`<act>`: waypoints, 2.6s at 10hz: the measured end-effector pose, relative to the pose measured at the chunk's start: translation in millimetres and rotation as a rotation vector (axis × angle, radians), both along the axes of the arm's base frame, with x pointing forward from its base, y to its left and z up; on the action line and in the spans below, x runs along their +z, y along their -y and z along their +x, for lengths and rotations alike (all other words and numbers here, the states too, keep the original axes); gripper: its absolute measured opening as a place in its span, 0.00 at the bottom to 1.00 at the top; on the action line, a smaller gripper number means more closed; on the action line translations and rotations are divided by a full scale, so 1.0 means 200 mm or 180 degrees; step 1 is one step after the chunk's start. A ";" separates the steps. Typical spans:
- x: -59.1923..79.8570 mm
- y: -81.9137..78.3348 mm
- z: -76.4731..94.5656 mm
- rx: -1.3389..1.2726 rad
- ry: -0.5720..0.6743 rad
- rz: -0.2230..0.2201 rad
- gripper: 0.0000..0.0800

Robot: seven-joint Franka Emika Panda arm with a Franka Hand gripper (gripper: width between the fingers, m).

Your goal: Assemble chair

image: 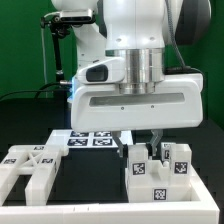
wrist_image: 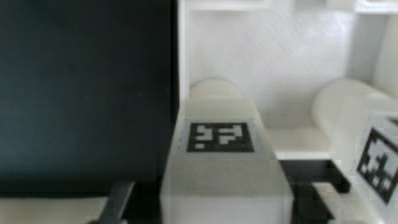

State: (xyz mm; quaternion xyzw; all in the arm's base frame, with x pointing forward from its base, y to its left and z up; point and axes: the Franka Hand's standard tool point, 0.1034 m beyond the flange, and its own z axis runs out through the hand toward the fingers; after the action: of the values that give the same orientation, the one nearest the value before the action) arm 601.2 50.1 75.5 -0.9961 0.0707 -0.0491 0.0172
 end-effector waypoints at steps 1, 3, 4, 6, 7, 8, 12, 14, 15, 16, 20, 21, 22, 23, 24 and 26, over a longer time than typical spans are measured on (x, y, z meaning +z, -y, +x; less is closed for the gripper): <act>0.00 0.00 0.00 -0.0471 -0.0011 0.0074 0.36; 0.00 0.01 0.00 -0.1170 -0.0034 0.0191 0.36; 0.00 0.00 0.00 -0.1459 -0.0051 0.0223 0.36; 0.00 0.00 0.00 -0.1960 -0.0070 0.0271 0.36; 0.00 0.00 0.00 -0.2138 -0.0076 0.0289 0.36; 0.00 0.00 0.00 -0.2642 -0.0170 0.0343 0.36; 0.00 0.00 0.00 -0.3034 -0.0240 0.0368 0.37; 0.00 0.00 0.00 -0.2752 -0.0220 0.0344 0.76; 0.00 0.00 0.01 -0.2560 -0.0195 0.0332 0.76; 0.00 0.00 0.01 -0.2376 -0.0187 0.0315 0.80; 0.00 0.01 0.01 -0.1074 -0.0131 0.0184 0.81; 0.00 0.01 0.01 -0.0757 -0.0118 0.0158 0.81; 0.00 0.01 0.01 -0.0383 -0.0093 0.0125 0.81; 0.00 0.01 0.01 -0.0164 -0.0085 0.0091 0.81; 0.00 0.01 0.01 0.0085 -0.0076 0.0056 0.81; 0.00 0.01 0.01 0.0657 -0.0054 -0.0039 0.81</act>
Offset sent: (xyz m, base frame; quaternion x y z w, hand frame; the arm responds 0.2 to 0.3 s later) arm -0.0045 0.0055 -0.0006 0.0113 -0.0335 0.2425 0.9695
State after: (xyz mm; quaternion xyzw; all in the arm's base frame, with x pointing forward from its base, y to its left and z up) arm 604.1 48.3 76.0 -0.9986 -0.0325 -0.0391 0.0155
